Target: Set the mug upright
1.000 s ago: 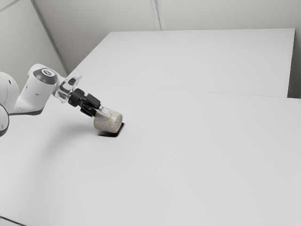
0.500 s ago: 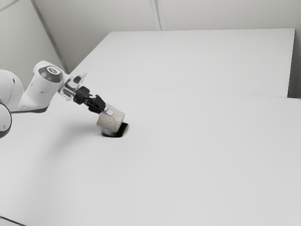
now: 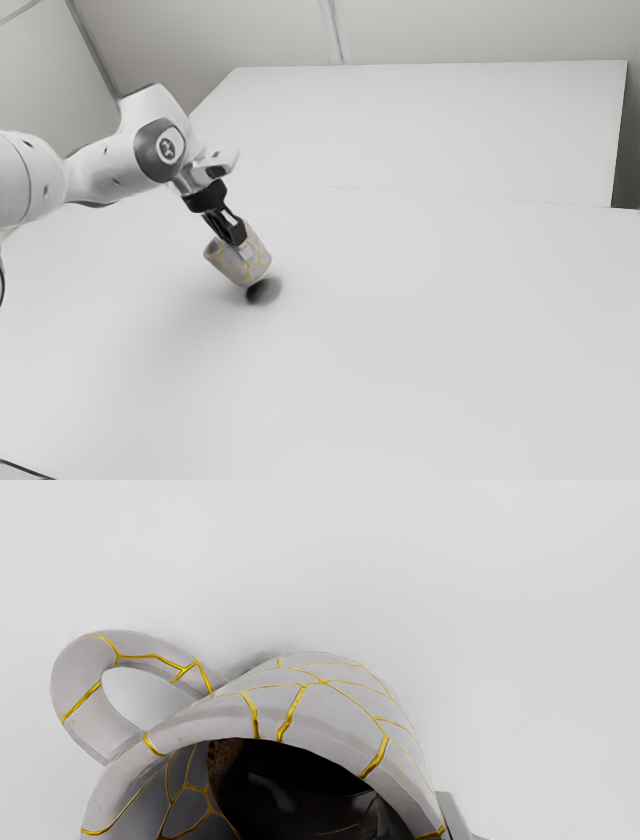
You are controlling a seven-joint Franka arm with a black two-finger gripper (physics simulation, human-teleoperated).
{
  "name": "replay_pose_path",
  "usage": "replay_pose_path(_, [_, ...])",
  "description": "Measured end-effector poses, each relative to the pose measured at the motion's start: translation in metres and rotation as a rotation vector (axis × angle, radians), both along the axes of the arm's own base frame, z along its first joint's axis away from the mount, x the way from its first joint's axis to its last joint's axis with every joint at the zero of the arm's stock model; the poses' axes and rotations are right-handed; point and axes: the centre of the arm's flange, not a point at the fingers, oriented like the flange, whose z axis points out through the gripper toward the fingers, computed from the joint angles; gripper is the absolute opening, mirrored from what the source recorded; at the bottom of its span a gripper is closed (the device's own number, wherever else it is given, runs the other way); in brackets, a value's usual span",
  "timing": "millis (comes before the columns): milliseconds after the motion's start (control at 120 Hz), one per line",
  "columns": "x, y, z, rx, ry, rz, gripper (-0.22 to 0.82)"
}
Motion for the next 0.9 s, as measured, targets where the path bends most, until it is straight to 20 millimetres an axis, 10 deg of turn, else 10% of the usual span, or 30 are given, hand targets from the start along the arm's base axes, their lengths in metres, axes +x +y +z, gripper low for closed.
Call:
replay_pose_path(550, [-0.03,-0.075,-0.034,0.395,-0.01,0.021,-0.18])
replay_pose_path(900, [-0.026,-0.079,-0.061,0.406,0.016,0.184,-0.18])
